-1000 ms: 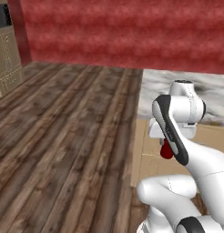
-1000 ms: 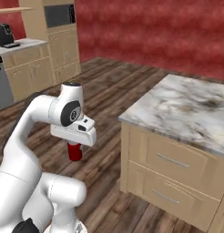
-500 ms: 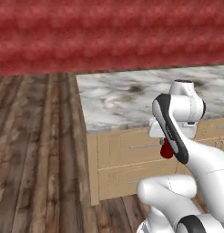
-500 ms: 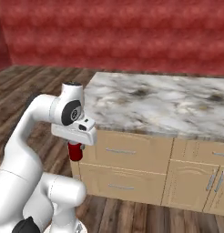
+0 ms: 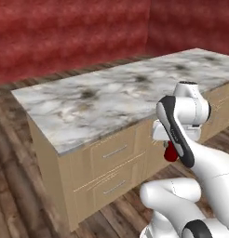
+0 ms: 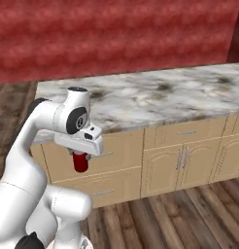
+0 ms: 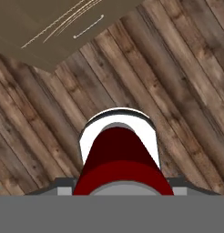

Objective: Move the drinks to the dining counter.

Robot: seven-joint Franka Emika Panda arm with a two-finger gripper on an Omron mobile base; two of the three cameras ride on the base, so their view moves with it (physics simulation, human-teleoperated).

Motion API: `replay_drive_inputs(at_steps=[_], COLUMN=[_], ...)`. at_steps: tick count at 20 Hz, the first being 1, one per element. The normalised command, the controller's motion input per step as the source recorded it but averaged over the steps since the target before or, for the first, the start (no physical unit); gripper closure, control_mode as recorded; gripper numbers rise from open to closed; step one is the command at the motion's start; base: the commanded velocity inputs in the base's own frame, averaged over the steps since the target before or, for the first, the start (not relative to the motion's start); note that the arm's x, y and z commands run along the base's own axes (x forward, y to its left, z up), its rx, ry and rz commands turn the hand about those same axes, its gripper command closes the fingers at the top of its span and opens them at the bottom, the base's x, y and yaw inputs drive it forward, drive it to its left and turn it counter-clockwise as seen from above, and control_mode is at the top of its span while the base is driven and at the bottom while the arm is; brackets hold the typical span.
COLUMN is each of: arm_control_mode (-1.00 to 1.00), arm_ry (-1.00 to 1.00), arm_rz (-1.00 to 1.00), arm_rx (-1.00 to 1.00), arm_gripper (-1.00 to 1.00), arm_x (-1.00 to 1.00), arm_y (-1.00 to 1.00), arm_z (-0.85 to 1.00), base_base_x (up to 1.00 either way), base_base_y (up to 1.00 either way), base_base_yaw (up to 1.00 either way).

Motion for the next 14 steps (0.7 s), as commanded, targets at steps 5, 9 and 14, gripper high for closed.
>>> replay_drive_inputs(at_steps=[5, 9, 14], arm_control_mode=[1.0, 1.0, 1.0], arm_ry=[0.0, 0.0, 0.0], arm_rz=[0.0, 0.0, 0.0], arm_rx=[0.0, 0.0, 0.0], arm_gripper=[1.0, 1.0, 1.0], arm_x=[0.0, 0.0, 0.0], arm_y=[0.0, 0.0, 0.0], arm_z=[0.0, 0.0, 0.0], base_base_x=[0.08, -0.04, -0.36], base_base_y=[0.93, 1.0, 1.0], base_base_yaw=[-0.53, -0.34, -0.23])
